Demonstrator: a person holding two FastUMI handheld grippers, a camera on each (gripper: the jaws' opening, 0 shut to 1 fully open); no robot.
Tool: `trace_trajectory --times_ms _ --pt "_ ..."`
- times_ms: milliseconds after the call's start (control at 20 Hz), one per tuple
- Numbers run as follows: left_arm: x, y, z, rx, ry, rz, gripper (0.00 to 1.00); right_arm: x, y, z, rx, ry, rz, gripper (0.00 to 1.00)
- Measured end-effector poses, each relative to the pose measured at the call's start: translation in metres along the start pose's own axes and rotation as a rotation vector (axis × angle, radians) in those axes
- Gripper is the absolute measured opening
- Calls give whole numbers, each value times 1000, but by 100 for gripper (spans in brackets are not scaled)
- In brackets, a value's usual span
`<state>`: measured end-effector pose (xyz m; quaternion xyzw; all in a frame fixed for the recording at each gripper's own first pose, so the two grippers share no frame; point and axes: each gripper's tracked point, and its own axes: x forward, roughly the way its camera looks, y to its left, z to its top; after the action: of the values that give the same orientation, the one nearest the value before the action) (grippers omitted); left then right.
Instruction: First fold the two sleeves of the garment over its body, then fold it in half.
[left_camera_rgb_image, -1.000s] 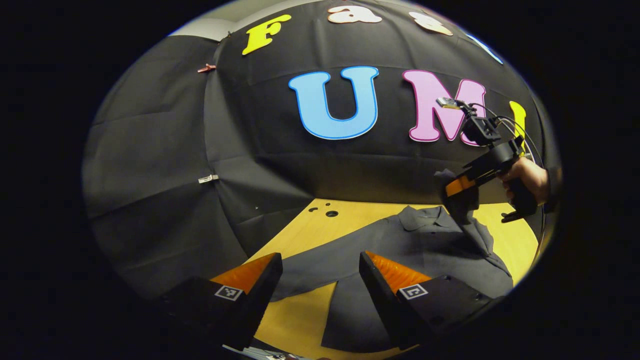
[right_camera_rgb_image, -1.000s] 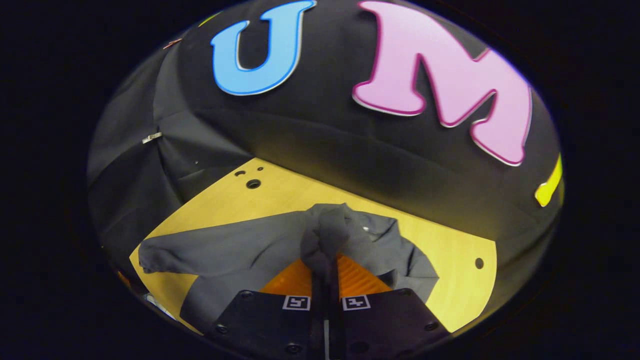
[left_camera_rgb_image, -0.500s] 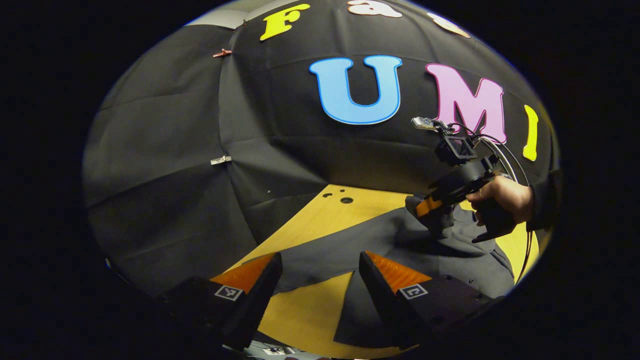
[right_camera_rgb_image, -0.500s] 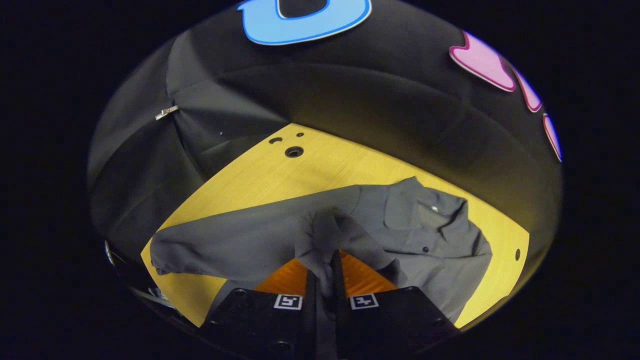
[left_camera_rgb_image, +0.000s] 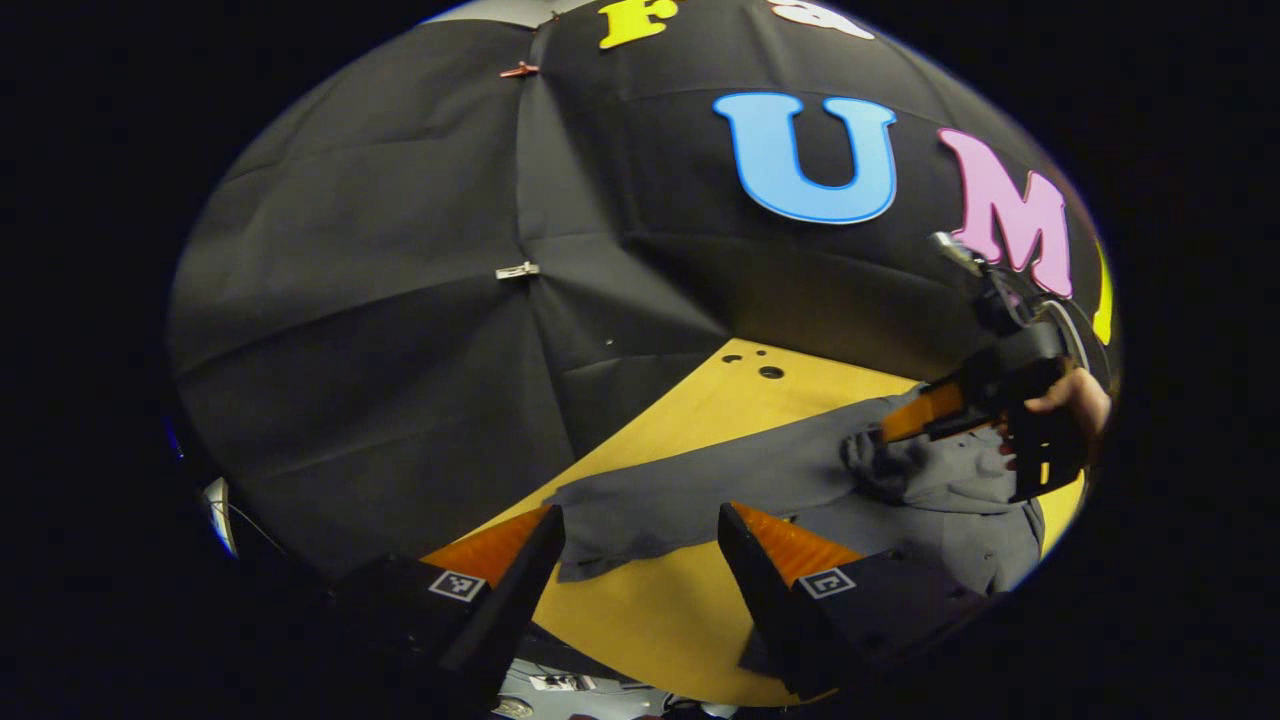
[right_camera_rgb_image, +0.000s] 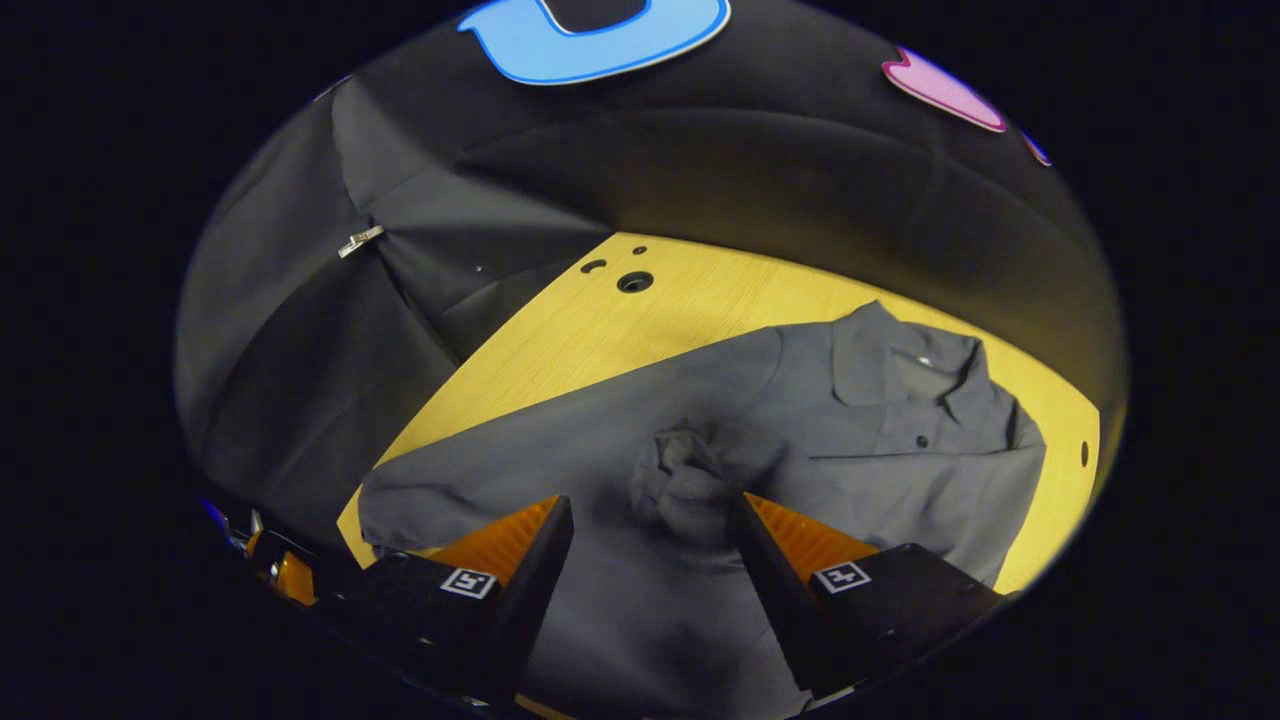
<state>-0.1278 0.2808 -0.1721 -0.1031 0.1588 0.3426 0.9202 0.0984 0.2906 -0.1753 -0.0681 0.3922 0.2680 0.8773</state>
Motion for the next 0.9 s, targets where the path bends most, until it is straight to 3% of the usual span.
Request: trace_trajectory --times_ms 300,600,900 --pt "37 39 -35 -70 82 43 98 -69 -36 -38 118 -114 -96 99" --pt "91 53 -56 -32 141 68 98 -139 -91 -110 210 -132 -206 99" --pt "139 44 -82 -16 224 54 98 -196 -134 -167 400 -155 -333 99"
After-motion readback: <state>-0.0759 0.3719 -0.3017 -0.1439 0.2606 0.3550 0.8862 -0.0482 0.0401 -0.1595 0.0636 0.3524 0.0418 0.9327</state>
